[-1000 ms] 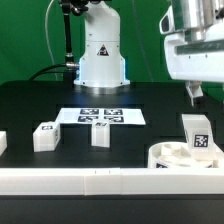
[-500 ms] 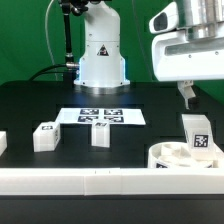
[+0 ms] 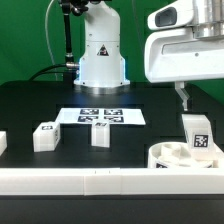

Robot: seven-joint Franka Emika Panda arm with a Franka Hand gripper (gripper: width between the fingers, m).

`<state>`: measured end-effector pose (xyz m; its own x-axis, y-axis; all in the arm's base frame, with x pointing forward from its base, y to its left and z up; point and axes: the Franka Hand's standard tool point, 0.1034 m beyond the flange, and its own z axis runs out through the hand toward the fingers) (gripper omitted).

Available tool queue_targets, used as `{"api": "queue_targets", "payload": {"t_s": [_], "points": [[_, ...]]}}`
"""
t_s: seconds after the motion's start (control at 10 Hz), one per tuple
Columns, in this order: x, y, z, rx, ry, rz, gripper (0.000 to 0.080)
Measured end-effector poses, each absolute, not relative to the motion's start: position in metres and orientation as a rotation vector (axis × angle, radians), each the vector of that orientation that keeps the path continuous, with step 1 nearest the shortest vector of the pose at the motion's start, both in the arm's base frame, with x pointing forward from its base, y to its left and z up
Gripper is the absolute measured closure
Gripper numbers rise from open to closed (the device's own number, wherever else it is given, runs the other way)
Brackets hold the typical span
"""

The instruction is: Assemble stool

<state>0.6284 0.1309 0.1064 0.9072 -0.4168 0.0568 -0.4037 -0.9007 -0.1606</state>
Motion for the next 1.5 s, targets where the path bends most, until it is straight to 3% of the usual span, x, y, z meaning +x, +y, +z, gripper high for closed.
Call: {"api": "queue_targets", "payload": {"t_s": [0.4, 1.5], "points": [[0.634, 0.121, 0.104, -3.029, -0.071, -0.185, 0.015], [0.639, 0.119, 0.094, -2.814, -1.389, -0.155, 0.015]]}}
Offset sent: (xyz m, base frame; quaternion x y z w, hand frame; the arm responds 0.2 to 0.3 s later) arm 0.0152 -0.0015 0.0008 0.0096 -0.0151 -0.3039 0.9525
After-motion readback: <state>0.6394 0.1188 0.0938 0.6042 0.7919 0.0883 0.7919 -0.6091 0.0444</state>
